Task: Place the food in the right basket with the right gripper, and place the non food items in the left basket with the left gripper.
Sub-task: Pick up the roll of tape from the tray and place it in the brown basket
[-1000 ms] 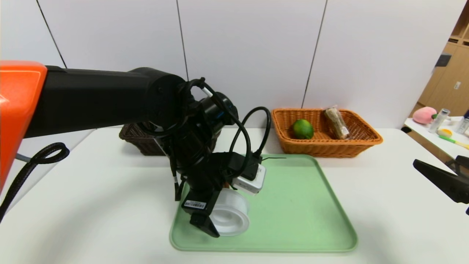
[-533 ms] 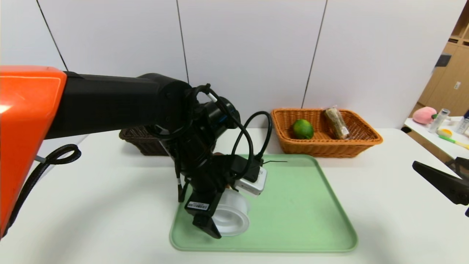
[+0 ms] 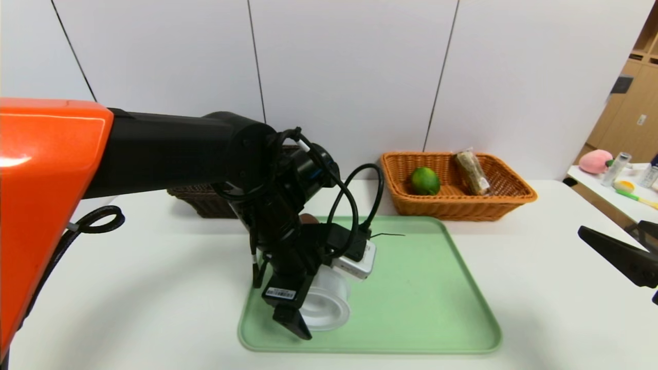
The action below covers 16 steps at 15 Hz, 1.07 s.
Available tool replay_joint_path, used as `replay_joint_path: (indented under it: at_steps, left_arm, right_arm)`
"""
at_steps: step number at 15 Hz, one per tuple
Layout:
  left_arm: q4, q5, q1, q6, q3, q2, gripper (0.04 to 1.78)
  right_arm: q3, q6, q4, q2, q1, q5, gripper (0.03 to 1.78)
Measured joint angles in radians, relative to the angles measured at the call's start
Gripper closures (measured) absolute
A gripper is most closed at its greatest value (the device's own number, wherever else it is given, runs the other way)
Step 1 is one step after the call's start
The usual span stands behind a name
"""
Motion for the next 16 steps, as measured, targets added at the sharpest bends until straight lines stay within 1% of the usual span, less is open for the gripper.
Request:
replay_joint_path:
  at_steps: [1,2,3,5,6,8,9,11,14,16]
  left_arm:
    - [0.0,-0.003,0.0,-0.001,0.0,0.001,0.13]
    - [0.0,-0.004,0.0,-0.001,0.002,0.001,0.26]
    - [0.0,-0.005,0.0,0.0,0.002,0.001,0.44]
    - [0.0,-0.013,0.0,0.001,0.003,0.0,0.73]
    - [0.0,-0.016,0.0,0.001,0.006,-0.001,0.85]
    - [0.001,-0.016,0.0,0.0,0.01,-0.006,1.04]
    - [0.0,-0.016,0.0,0.001,0.016,-0.008,1.25]
    - [-0.003,-0.017,-0.001,0.001,0.032,-0.015,1.23]
    - [-0.068,-0.018,-0.004,-0.002,0.101,-0.037,1.23]
    - [-0.083,-0.018,-0.004,-0.004,0.122,-0.055,1.23]
  right_arm:
    - [0.0,0.0,0.0,0.0,0.0,0.003,0.11]
    - [0.001,0.0,0.001,0.0,0.0,0.008,0.11]
    - [0.003,0.0,0.001,0.0,0.0,0.011,0.11]
    - [0.004,0.0,0.001,0.0,0.0,0.012,0.11]
    - [0.005,-0.001,0.001,0.0,0.0,0.012,0.11]
    - [0.005,-0.001,0.001,0.0,0.0,0.013,0.11]
    - [0.005,-0.002,0.001,0.0,0.0,0.013,0.11]
    - [0.009,-0.003,0.001,0.0,0.0,0.013,0.11]
    - [0.016,-0.004,0.001,-0.001,0.0,0.013,0.11]
    - [0.019,-0.005,0.001,-0.001,-0.001,0.013,0.11]
